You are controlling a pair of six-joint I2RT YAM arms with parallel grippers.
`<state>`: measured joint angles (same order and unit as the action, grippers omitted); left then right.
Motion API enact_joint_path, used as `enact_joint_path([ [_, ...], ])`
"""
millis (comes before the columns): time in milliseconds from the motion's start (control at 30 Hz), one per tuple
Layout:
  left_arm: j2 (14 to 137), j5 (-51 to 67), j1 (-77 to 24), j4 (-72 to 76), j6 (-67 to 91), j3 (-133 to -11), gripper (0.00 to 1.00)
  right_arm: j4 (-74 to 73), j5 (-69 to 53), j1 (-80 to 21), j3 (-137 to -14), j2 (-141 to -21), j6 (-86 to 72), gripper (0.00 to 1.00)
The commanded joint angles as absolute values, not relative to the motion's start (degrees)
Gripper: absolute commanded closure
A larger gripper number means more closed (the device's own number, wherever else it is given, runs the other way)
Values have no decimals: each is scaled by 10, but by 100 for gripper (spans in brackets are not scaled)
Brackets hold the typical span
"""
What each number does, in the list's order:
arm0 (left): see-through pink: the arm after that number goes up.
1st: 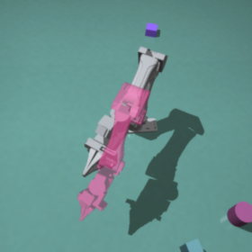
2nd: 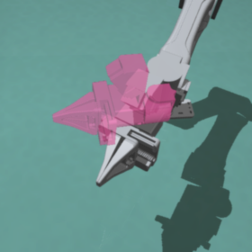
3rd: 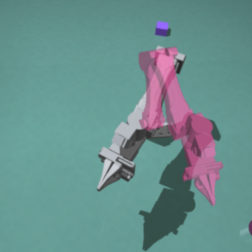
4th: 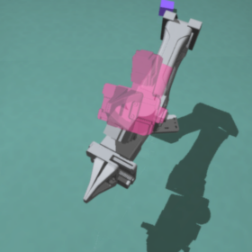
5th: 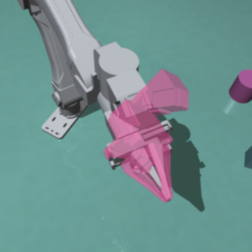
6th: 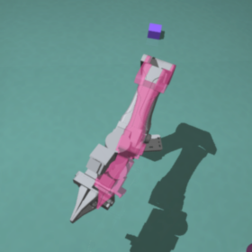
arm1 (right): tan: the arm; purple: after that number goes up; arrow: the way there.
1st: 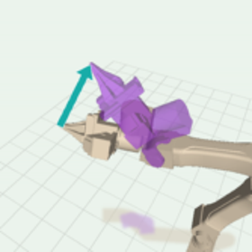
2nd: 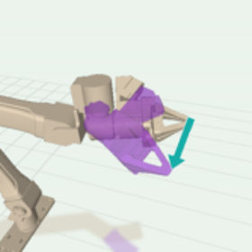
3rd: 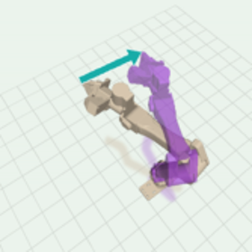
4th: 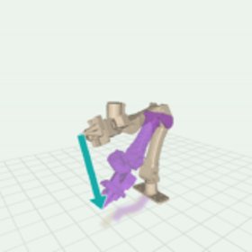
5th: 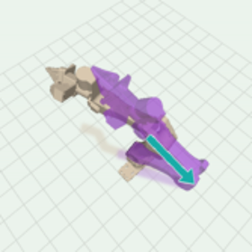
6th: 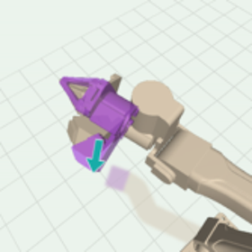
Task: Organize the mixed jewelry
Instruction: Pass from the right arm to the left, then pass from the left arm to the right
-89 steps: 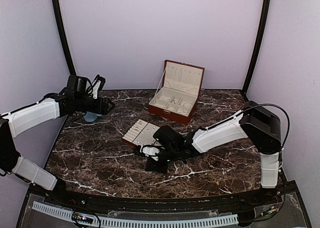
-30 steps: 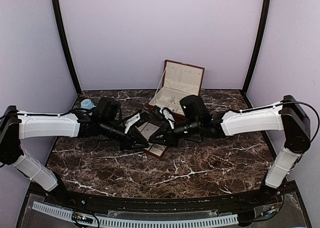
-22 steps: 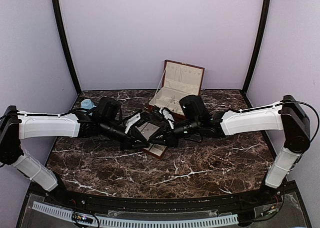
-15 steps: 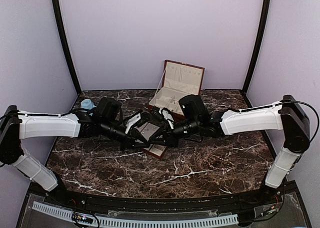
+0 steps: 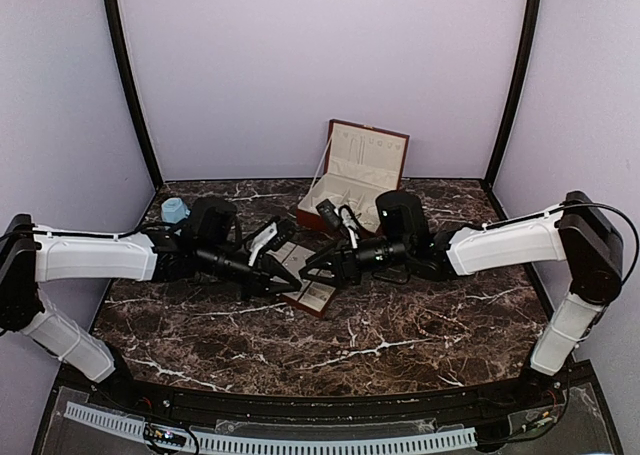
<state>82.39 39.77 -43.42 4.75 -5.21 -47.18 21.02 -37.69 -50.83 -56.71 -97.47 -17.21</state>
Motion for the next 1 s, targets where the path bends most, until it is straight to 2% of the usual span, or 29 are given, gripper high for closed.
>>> enact_joint_path([
  [0, 775, 383, -438, 97, -35, -453, 100, 340, -408, -499, -545, -948, -275, 42],
  [433, 741, 350, -438, 123, -36, -431, 100, 358, -424, -502, -558, -960, -334, 45],
  [967, 740, 348, -438, 124, -37, -431, 100, 266, -411, -524, -606, -985, -287, 58],
])
